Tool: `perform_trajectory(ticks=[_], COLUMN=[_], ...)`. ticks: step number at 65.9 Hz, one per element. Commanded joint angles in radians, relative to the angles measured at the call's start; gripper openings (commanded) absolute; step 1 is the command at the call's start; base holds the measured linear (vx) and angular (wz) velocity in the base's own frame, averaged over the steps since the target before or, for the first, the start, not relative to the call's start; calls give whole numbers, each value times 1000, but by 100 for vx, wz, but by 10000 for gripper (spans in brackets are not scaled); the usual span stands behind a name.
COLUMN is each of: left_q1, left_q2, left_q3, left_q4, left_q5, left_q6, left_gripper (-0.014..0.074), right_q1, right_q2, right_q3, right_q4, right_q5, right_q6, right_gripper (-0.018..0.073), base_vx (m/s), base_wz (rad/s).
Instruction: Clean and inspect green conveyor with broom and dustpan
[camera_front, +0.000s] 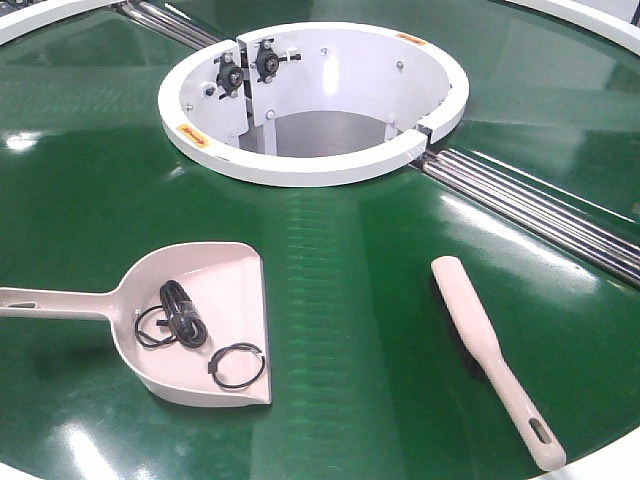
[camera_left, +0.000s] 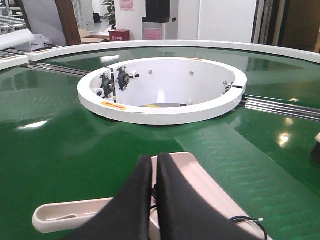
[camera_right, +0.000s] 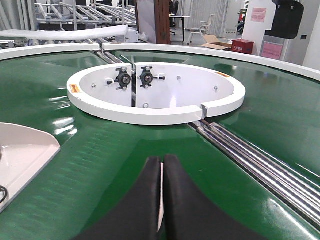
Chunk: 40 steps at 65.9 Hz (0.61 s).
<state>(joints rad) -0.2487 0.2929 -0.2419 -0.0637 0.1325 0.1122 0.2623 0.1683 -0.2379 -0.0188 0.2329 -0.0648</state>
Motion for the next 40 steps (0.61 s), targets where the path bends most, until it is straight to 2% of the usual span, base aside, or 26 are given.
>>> perform_trajectory(ticks=[1, 8, 24, 28, 30, 40], left_q1=[-5, 17, 216, 240, 249, 255], left_q2=[8, -11, -234, -294, -322, -321], left_q3=[-16, 25, 243, 285, 281, 280], left_q4=[-4, 15, 15, 14, 16, 15], left_q5=[-75, -90, -125, -127, -76, -71], left_q6=[-6, -3, -11, -12, -12, -11], left_gripper=[-7, -7, -7, -7, -6, -8], right_q1=[-5, -5, -5, -5, -5, -5], right_q2=[11, 11, 11, 11, 11, 11], right_q3=[-27, -27, -27, -27, -27, -27], right_q4=[-4, -4, -4, -4, -4, -4], right_q5=[-79, -79, -79, -79, -79, -79], right_q6=[-10, -10, -10, -10, -10, -10], right_gripper=[-9, -9, -9, -9, -9, -9], base_vx=[0, 0, 0, 0, 0, 0], base_wz=[0, 0, 0, 0, 0, 0])
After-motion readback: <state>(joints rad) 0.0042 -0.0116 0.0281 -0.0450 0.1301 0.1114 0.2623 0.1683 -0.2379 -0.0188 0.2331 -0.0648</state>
